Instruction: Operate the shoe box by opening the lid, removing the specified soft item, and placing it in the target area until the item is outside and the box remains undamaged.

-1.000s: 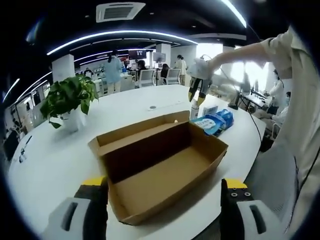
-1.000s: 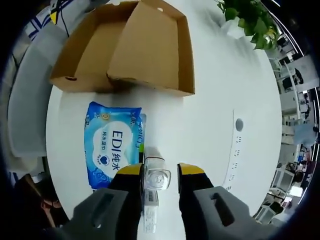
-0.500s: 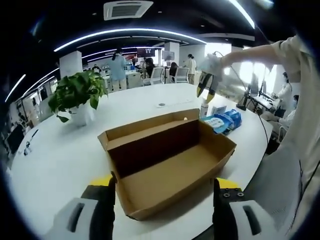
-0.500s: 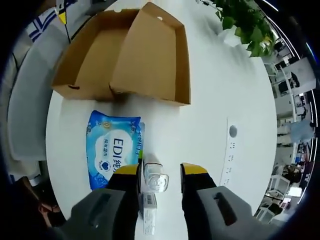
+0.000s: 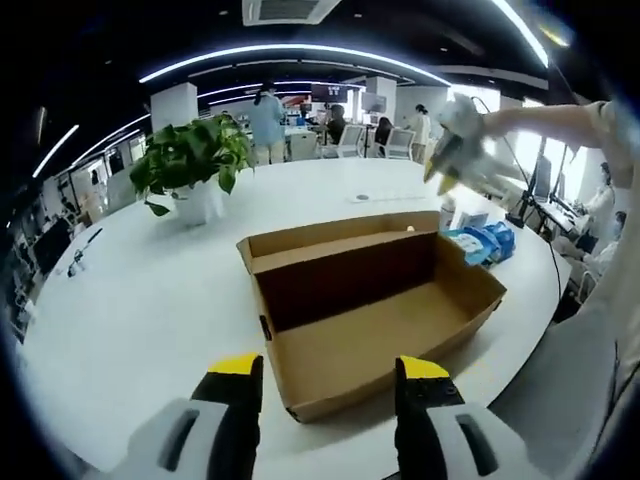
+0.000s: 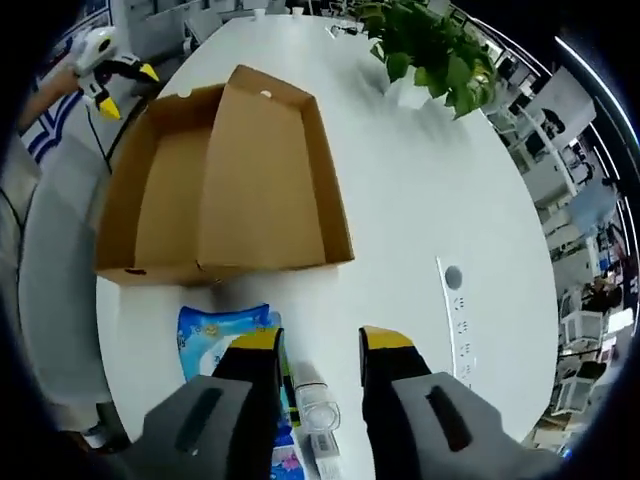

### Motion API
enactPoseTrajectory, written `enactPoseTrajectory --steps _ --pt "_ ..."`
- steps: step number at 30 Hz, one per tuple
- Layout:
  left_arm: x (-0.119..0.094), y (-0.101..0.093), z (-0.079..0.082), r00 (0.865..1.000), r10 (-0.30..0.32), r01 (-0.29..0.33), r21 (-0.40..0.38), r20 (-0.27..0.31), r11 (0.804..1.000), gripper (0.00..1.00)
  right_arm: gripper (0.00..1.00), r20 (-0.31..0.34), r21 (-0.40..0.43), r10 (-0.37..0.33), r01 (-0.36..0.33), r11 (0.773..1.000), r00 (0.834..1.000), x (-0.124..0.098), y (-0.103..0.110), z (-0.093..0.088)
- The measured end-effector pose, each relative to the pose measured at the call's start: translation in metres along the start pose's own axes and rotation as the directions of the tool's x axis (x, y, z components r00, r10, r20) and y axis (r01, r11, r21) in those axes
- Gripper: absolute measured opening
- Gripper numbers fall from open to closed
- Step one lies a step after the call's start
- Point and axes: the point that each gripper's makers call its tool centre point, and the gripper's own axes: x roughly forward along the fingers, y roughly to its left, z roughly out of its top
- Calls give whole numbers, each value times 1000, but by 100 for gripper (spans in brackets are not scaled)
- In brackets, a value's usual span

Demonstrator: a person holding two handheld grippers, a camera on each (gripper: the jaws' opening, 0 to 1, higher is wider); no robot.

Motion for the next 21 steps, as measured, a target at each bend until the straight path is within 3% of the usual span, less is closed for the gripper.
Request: enactPoseTrajectory --steps 8,14,21 --pt "8 20 -21 996 54 -58 -51 -73 997 35 27 37 87 -22 19 996 999 17 2 5" --pt "14 34 -32 990 91 -106 -137 -108 985 26 23 79 170 -22 8 985 997 28 4 12" --pt "23 34 -35 991 80 -101 -222 -104 970 17 24 106 286 -19 -12 958 994 41 3 18"
